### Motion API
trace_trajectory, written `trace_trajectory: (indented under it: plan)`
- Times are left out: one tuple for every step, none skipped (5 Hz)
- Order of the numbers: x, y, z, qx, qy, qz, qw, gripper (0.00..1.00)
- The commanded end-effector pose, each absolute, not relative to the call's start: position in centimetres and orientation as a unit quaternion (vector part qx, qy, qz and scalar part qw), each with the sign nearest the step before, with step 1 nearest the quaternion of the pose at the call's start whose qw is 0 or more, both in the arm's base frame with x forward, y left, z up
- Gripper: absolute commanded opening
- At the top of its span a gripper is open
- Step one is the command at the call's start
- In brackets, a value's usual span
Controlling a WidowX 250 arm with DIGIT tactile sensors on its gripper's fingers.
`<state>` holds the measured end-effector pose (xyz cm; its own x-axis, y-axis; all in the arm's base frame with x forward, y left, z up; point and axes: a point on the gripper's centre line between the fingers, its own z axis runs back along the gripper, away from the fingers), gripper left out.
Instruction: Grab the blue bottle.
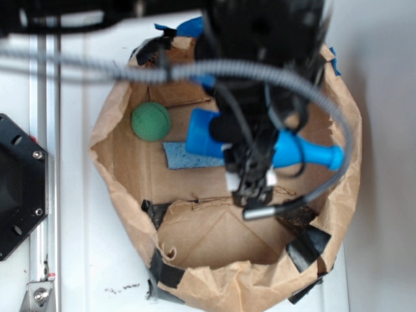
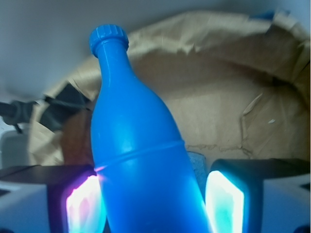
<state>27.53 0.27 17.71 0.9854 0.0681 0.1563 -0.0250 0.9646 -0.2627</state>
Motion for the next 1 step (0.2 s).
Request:
trace_trajectory:
  plan:
    - [27.32, 0.67, 19.62, -0.124, -0.121, 0.025, 0.985, 0.00]
